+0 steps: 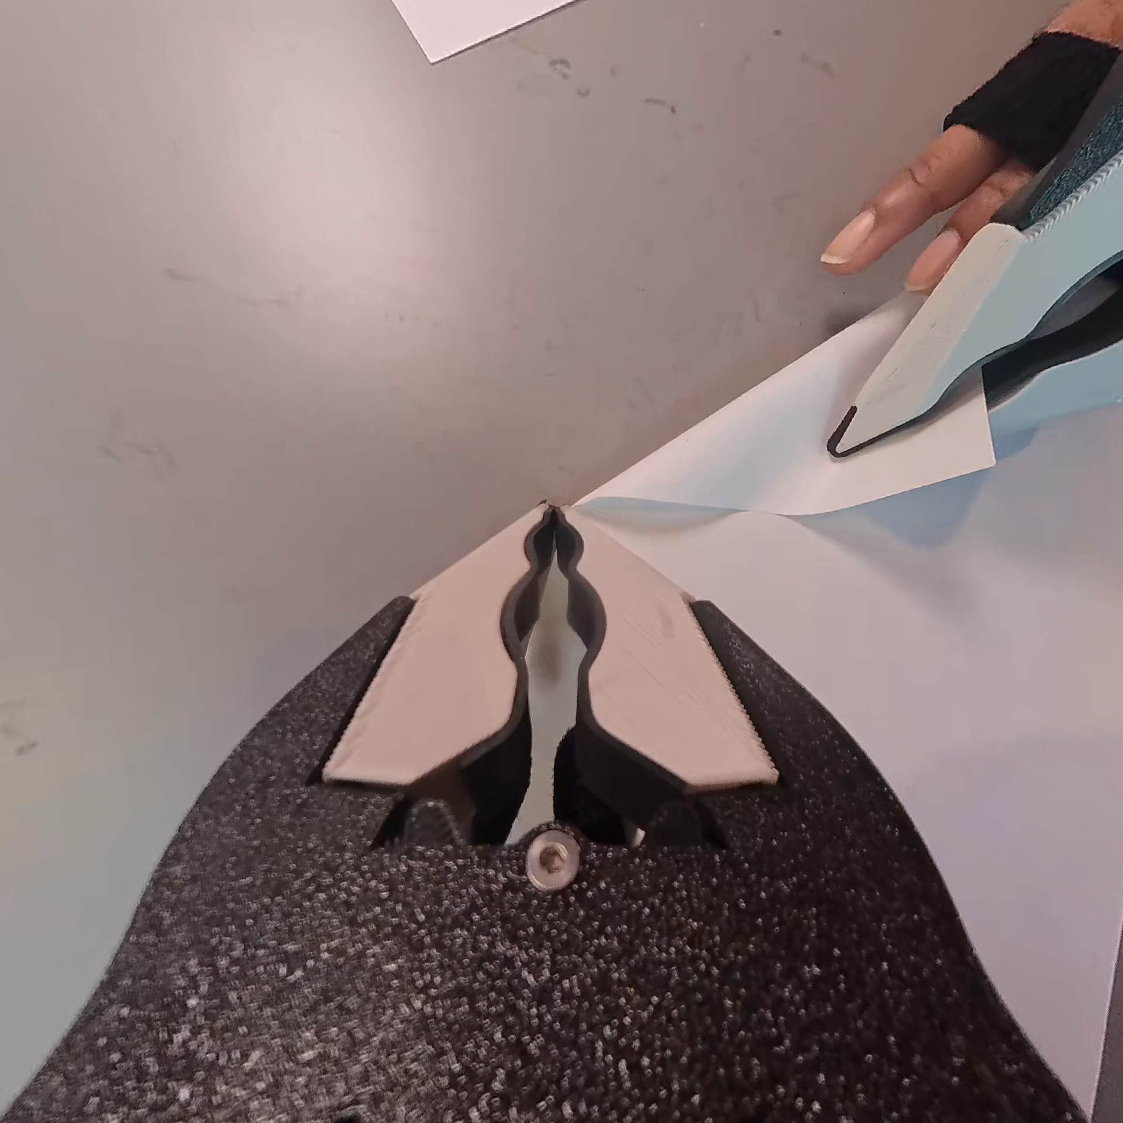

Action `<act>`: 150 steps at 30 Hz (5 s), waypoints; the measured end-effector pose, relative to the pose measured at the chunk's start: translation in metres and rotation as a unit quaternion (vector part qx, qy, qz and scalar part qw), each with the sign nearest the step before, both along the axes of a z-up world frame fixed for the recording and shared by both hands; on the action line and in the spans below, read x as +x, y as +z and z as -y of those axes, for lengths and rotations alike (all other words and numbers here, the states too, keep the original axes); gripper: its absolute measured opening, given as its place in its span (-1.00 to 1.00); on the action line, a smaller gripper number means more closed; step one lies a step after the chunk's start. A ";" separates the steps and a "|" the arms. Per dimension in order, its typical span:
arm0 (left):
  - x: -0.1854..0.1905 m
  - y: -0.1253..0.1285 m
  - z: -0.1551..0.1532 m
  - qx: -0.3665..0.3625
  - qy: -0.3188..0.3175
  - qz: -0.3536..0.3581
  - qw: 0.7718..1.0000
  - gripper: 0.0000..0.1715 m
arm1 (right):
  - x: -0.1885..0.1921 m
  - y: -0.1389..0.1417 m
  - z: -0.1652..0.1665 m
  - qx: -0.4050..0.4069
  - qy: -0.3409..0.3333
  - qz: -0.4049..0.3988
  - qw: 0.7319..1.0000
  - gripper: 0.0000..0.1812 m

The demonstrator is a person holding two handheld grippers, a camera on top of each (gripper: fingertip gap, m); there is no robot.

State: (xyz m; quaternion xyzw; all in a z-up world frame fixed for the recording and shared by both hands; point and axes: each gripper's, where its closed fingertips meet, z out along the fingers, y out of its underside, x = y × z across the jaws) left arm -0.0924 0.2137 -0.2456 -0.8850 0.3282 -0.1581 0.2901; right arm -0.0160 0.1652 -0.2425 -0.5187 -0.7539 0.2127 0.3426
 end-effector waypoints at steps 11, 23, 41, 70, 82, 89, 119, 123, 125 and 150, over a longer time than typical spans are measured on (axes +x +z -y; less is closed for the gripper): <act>0.002 0.016 -0.002 0.054 0.000 -0.008 0.999 -1.00 | -0.001 0.000 -0.001 0.003 0.000 -0.001 1.000 -1.00; 0.002 0.004 0.002 0.017 -0.050 -0.019 0.998 -1.00 | -0.002 0.001 -0.001 0.005 0.001 -0.003 1.000 -1.00; 0.004 0.000 -0.001 0.030 -0.006 -0.034 0.999 -1.00 | -0.008 0.008 0.009 0.084 -0.023 -0.019 0.996 -0.97; 0.000 0.000 0.050 0.029 0.010 -0.012 0.999 -1.00 | 0.010 0.023 -0.023 0.068 -0.038 -0.013 0.997 -0.77; 0.004 0.001 0.053 0.026 0.019 0.008 0.999 -1.00 | 0.032 0.015 -0.055 -0.099 -0.127 -0.029 0.987 -1.00; 0.022 0.006 0.092 -0.025 -0.114 0.032 0.993 -1.00 | 0.007 0.024 -0.059 -0.071 0.068 0.060 0.993 -1.00; 0.020 0.025 0.054 0.021 0.034 0.079 0.996 -0.99 | -0.008 -0.002 -0.122 -0.138 -0.132 0.061 0.980 -0.47; 0.001 0.026 0.028 0.044 0.041 0.020 0.998 -0.93 | -0.015 -0.001 -0.115 -0.127 -0.085 0.068 0.986 -0.71; -0.003 0.017 0.013 0.058 0.031 -0.026 0.998 -0.91 | -0.018 0.000 -0.114 -0.112 -0.071 0.065 0.989 -0.73; 0.017 0.001 0.011 0.099 0.086 -0.015 0.991 -1.00 | -0.008 -0.004 -0.100 -0.130 -0.116 0.117 0.978 -0.22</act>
